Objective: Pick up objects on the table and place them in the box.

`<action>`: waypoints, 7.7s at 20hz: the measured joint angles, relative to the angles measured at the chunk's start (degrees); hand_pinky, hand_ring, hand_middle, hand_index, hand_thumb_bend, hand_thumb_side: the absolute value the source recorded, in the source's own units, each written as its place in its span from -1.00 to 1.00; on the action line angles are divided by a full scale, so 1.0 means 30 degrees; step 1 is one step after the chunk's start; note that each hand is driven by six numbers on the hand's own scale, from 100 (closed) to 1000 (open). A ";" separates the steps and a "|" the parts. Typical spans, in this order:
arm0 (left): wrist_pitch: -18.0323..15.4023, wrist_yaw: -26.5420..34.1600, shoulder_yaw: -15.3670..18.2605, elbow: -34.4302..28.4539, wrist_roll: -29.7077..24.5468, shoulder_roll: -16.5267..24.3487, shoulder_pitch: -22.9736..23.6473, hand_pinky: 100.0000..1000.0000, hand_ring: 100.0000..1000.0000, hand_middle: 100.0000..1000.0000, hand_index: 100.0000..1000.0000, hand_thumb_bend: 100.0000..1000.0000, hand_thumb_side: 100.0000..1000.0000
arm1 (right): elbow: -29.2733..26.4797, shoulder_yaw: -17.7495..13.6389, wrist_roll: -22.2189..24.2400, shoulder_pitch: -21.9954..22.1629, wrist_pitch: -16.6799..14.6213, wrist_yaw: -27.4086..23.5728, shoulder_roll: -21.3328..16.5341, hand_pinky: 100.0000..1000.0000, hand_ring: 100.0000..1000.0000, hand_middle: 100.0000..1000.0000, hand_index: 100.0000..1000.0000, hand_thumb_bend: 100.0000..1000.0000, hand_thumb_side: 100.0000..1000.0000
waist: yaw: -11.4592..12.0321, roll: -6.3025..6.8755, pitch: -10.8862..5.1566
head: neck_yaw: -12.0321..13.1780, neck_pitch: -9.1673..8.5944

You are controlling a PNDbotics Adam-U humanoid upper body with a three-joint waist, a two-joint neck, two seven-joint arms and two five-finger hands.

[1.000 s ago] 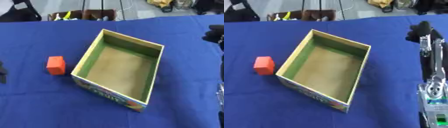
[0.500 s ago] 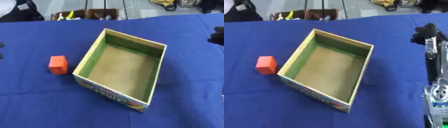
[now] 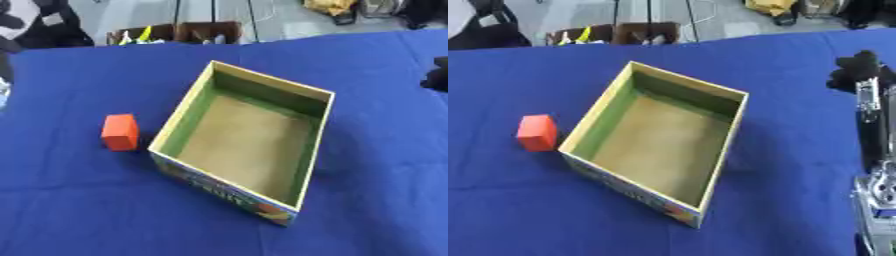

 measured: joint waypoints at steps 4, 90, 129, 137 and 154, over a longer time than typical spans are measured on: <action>-0.0130 -0.0134 -0.0575 0.1817 -0.2354 0.0767 -0.1673 0.01 0.43 0.63 1.00 -1.00 0.68 | 0.0077 0.0109 0.0070 0.0002 -0.0058 0.0000 -0.0020 0.36 0.11 0.02 0.35 -0.11 1.00 | -0.0061 -0.0043 -0.0099 | -0.0001 -0.0011; -0.4969 -0.9934 -0.4480 1.7144 -0.6578 -0.2770 -0.9180 -0.51 -0.09 -0.20 0.16 -1.00 0.02 | 0.0528 0.0570 0.0703 -0.0011 -0.0499 -0.0002 -0.0497 0.38 0.12 0.03 0.36 -0.14 1.00 | -0.1356 0.0292 0.0613 | 0.2348 -0.0654; -0.4325 -0.5352 -0.4945 0.8468 -0.7121 -0.5503 -1.1433 -0.81 -0.26 -0.36 0.05 -1.00 -0.16 | 0.0524 0.0698 0.0660 -0.0127 -0.0463 -0.0127 -0.0427 0.37 0.12 0.02 0.35 -0.11 1.00 | -0.1779 0.0379 -0.0181 | 0.1848 -0.0341; -0.3380 -0.7320 -0.5168 0.8034 -0.7664 -0.7318 -1.1267 -0.73 -0.22 -0.33 0.06 -1.00 -0.22 | 0.0474 0.0801 0.0670 -0.0365 -0.0464 -0.0202 -0.0293 0.37 0.12 0.02 0.35 -0.11 1.00 | -0.2061 0.0377 0.0077 | 0.2169 -0.0532; -0.5111 -1.2833 -0.6375 1.1185 -0.6374 -0.9448 -1.0435 -0.68 -0.21 -0.30 0.06 -1.00 -0.16 | 0.0413 0.0820 0.0674 -0.0663 -0.0449 -0.0212 -0.0192 0.38 0.12 0.02 0.35 -0.12 1.00 | -0.2330 0.0387 0.0403 | 0.2341 -0.0900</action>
